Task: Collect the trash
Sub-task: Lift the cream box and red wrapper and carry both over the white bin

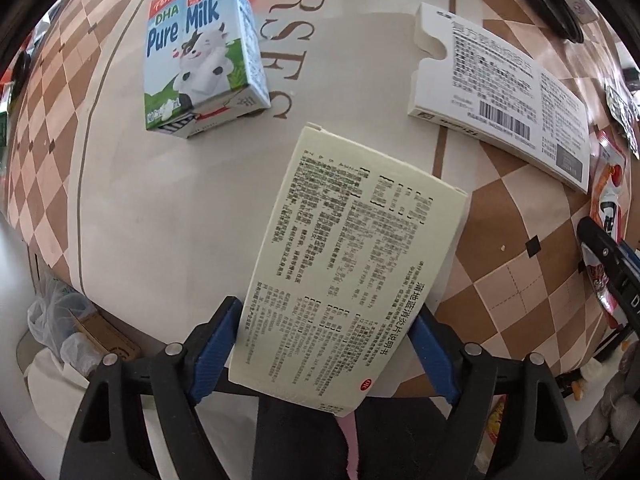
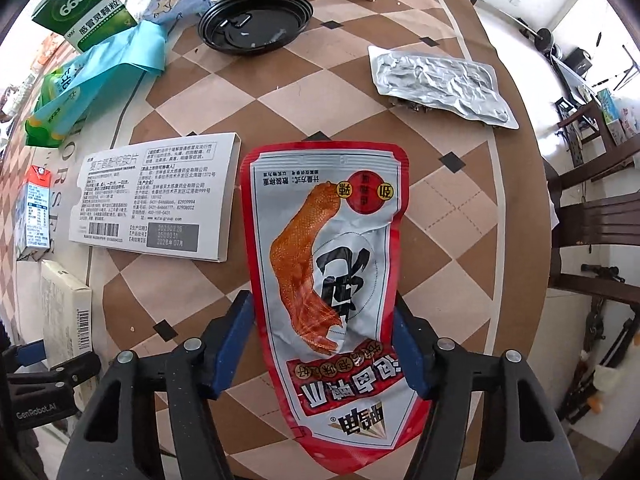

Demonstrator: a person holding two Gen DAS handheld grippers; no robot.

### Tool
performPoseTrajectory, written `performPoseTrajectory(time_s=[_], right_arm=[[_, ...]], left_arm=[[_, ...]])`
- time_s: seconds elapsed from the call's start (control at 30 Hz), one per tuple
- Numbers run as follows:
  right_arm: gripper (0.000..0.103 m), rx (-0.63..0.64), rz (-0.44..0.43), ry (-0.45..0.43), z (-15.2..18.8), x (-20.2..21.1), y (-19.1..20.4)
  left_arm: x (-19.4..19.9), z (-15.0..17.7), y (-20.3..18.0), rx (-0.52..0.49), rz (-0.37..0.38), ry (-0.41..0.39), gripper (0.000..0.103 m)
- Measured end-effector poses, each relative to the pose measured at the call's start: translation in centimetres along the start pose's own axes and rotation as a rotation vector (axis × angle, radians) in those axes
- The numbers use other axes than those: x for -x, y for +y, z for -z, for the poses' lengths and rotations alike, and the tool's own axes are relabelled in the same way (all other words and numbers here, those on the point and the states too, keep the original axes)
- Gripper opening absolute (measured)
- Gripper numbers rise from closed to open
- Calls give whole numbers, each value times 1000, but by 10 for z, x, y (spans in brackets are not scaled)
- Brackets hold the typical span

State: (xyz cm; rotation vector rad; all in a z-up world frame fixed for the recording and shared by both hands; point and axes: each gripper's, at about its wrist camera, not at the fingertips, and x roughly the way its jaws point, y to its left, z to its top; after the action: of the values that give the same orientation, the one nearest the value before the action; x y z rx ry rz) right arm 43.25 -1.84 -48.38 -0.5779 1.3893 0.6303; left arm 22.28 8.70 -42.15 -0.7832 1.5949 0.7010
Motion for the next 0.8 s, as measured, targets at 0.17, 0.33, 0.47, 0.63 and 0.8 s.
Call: performPoseTrajectory(time_s=[0.17,0.33,0.47,0.63,0.8], right_arm=[[51,1,-21,-32,13,17,-6],[20,-16,-63,-72,21,33,-28],[10,-38,-111,-79,22,46,-40],[7,-103,-172,-85,28,56,-49],[0,-137,-207,-98,48,75,-44]], left_arm=[[0,10,-2,-4,-40,-42,80],[5,23,-12,-11,-64,-93,80],[17,36,-21,-20,-87,-138,80],[35,43,-17,-12,-77,-198,80],[55,59,-10,14,-22,-258,80]])
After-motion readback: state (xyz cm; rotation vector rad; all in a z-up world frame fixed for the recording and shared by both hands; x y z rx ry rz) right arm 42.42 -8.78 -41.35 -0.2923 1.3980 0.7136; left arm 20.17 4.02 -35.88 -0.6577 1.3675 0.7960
